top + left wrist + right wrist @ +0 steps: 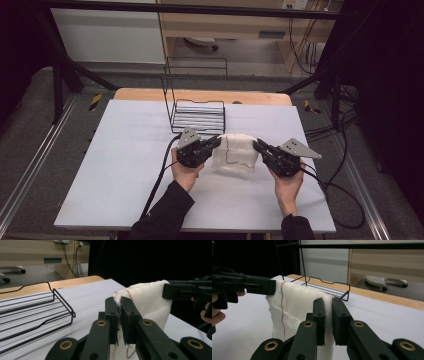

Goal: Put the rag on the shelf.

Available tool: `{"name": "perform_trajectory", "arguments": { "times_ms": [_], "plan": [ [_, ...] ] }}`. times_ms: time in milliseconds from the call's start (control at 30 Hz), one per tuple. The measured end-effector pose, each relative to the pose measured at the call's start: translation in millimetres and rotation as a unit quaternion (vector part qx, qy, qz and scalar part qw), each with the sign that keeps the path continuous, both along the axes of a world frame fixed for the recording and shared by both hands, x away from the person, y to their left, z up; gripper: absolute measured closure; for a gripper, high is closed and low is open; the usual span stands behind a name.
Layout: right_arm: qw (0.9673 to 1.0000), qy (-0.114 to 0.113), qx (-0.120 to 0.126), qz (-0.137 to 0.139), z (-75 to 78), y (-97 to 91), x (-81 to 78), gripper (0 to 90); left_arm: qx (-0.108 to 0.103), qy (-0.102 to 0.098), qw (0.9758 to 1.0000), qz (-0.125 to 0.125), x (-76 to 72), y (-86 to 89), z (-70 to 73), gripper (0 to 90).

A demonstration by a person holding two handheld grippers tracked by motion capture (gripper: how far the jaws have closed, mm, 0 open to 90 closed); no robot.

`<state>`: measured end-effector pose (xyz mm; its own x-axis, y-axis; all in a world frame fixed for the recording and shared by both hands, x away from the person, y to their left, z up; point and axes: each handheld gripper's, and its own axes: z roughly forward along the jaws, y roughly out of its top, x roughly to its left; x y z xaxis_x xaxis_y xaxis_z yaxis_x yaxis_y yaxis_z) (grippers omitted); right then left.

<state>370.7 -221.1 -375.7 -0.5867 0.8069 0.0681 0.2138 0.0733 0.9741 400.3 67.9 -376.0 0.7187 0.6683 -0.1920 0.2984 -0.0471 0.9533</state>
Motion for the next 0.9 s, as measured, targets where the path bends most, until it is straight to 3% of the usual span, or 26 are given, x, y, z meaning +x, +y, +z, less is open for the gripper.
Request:
{"name": "perform_trajectory", "arguments": {
  "times_ms": [467,900],
  "plan": [
    [0.9993,-0.037,0.007,0.006,18.6,19.1,-5.7,82.5,-0.019,-0.028,0.9994,0.012,-9.2,19.6,18.4,84.1],
    [0.9983,-0.053,0.018,0.02,29.5,37.8,-5.1,82.4,-0.028,-0.048,0.998,0.029,-14.7,40.7,30.9,84.1]
  ]
}}
